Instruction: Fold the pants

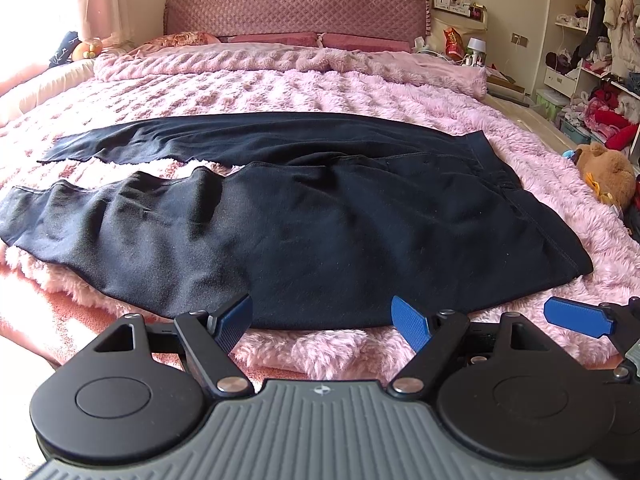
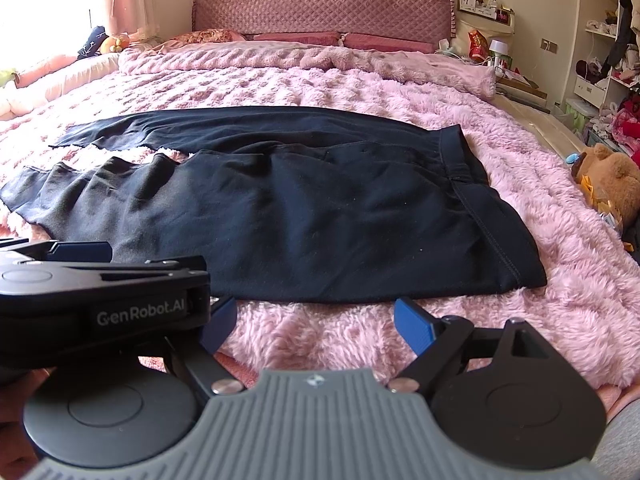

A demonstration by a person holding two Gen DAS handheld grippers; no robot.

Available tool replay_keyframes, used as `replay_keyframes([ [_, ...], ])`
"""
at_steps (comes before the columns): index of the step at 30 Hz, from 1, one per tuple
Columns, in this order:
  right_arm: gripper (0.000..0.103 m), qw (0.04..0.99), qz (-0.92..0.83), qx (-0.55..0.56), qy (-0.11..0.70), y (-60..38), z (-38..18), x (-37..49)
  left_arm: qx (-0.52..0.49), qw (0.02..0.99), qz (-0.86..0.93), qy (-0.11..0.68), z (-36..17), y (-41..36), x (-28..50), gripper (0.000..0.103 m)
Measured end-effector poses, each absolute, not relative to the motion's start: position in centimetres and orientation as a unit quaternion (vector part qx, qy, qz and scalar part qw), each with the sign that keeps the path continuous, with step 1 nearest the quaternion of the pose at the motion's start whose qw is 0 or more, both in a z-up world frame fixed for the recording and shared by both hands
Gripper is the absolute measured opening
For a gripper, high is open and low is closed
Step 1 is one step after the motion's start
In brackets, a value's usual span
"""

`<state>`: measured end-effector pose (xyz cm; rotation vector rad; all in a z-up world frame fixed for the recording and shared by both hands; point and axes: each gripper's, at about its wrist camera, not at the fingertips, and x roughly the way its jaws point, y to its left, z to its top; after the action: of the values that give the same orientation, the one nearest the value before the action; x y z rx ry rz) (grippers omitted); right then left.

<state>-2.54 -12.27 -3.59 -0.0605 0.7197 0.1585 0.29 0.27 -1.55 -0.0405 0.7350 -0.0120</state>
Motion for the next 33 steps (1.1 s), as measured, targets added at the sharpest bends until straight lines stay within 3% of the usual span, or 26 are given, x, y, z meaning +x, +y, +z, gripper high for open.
replay_keyframes([
  [22, 0.082, 0.936, 0.094, -0.031, 0.337, -12.9, -3.8, -2.6, -0.024, 0.929, -0.004, 0.369, -1.8, 1.4, 0.9, 0.092],
  [26, 0.082, 0.919, 0.110, 0.089, 0.369, -17.3, -4.3, -1.0, -0.063, 0.922, -0.014, 0.382, -2.0, 3.2, 1.6, 0.091],
  [28, 0.081, 0.910, 0.098, 0.148, 0.374, -20.0, -4.5, -0.3, -0.070, 0.918, -0.024, 0.389, -2.3, 4.2, 2.1, 0.082],
  [33, 0.082, 0.895, 0.039, 0.245, 0.371, -26.0, -5.6, 0.2, -0.127, 0.916, -0.019, 0.380, -3.0, 7.4, 2.8, 0.077],
])
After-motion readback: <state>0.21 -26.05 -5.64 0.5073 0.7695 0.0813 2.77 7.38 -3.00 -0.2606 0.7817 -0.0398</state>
